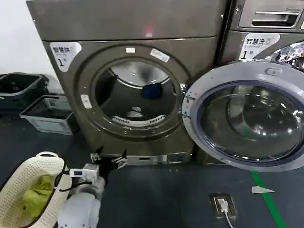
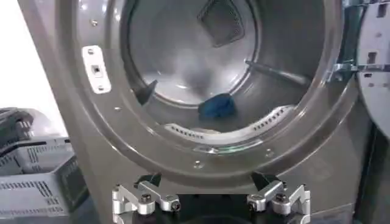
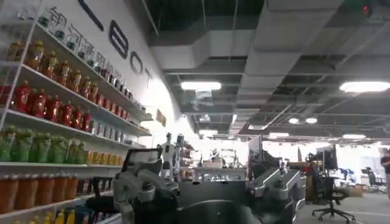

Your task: Grasp the clothes from the dryer.

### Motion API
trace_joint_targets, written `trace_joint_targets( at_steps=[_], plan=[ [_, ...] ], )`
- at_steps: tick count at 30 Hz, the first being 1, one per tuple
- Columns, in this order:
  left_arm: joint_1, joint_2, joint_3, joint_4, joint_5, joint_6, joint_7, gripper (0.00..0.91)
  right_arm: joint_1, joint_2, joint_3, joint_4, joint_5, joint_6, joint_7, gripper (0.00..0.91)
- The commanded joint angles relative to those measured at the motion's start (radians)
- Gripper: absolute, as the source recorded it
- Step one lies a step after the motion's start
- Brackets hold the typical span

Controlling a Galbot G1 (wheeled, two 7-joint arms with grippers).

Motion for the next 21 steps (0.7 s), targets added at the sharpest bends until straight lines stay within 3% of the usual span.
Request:
trace_joint_targets(
  at_steps=[1, 12, 20, 21],
  plan=[
    [-0.001, 0.000, 0.000, 0.002, -0.002, 0.049, 0.000, 0.907, 0.000, 0.000, 0.000, 0.000, 0.000, 0.001, 0.001, 0.907],
    [-0.005, 0.001, 0.004, 0.006, 0.003, 0.049, 0.003, 0.907, 0.003, 0.007, -0.004, -0.003, -0.001, 0.008, -0.002, 0.907],
    [-0.005, 0.000, 0.007, 0.006, 0.011, 0.049, 0.006, 0.907, 0.004, 0.010, -0.004, -0.020, 0.005, 0.064, 0.037, 0.907],
    [-0.005, 0.000, 0.006, 0.005, 0.011, 0.049, 0.008, 0.907, 0.005, 0.013, 0.003, -0.022, 0.041, 0.077, 0.040, 0.907]
  ],
)
